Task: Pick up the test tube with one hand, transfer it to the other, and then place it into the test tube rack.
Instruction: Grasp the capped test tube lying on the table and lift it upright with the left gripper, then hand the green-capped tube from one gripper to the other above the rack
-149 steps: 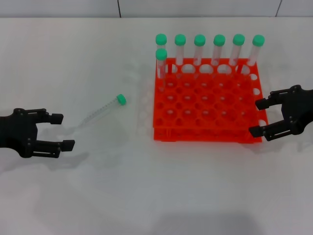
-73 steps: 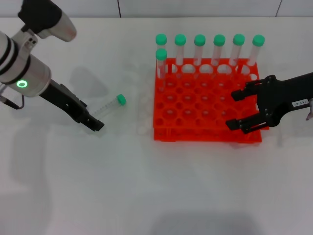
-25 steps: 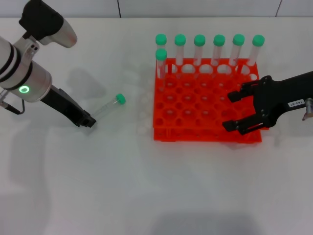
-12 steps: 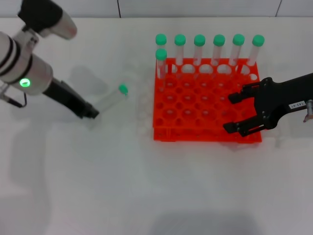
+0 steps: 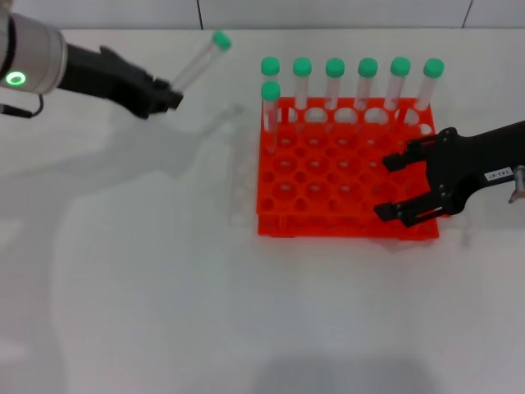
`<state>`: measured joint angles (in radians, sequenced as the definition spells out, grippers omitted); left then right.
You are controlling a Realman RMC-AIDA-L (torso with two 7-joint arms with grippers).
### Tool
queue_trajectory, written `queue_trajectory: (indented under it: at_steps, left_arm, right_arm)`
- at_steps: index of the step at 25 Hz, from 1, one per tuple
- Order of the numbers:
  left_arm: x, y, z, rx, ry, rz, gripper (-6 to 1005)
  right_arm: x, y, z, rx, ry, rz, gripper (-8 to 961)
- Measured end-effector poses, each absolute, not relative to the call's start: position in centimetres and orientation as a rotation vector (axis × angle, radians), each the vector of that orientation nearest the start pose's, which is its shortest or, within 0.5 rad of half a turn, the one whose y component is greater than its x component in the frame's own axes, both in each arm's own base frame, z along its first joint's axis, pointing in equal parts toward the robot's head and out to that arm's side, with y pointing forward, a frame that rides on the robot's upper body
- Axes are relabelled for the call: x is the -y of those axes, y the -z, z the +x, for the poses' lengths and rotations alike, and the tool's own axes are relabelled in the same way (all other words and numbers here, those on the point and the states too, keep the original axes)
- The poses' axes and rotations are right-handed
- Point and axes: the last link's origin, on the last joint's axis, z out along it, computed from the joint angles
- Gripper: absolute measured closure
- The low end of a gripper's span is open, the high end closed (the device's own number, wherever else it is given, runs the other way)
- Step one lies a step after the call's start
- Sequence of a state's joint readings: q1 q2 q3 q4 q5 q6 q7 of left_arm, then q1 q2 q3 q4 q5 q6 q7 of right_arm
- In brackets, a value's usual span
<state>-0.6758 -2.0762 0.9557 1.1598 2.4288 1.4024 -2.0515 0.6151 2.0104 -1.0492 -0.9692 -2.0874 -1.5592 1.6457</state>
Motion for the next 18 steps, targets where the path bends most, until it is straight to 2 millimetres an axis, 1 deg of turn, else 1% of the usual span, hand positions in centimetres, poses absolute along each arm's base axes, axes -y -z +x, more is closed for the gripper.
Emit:
queue_trajectory:
  at_steps: [4, 8, 11, 14, 18]
  left_arm:
    - [-39.8, -4.7, -18.5, 0.493, 0.21, -2.627, 796]
    - [-39.1, -4.8, -18.7, 0.369, 0.414, -2.64, 792]
    - [-39.2, -4.7, -19.2, 0.346, 0.505, -2.669, 789]
    - [-39.8, -4.5, -19.7, 0.334, 0.579, -2.733, 787]
    - [-40.6, -4.7, -19.6, 0.309, 0.632, -2.791, 783]
  right_arm:
    - [-36.3, -1.7, 20.2, -0.32, -0.223, -2.968, 181]
    - [-36.2, -1.7, 19.9, -0.317, -0.251, -2.971, 183]
    - [-36.2, -1.7, 19.6, -0.312, -0.268, -2.972, 184]
    - [-36.3, -1.7, 19.4, -0.311, -0.279, -2.972, 185]
    - [-36.5, -1.7, 19.0, -0.303, -0.297, -2.966, 186]
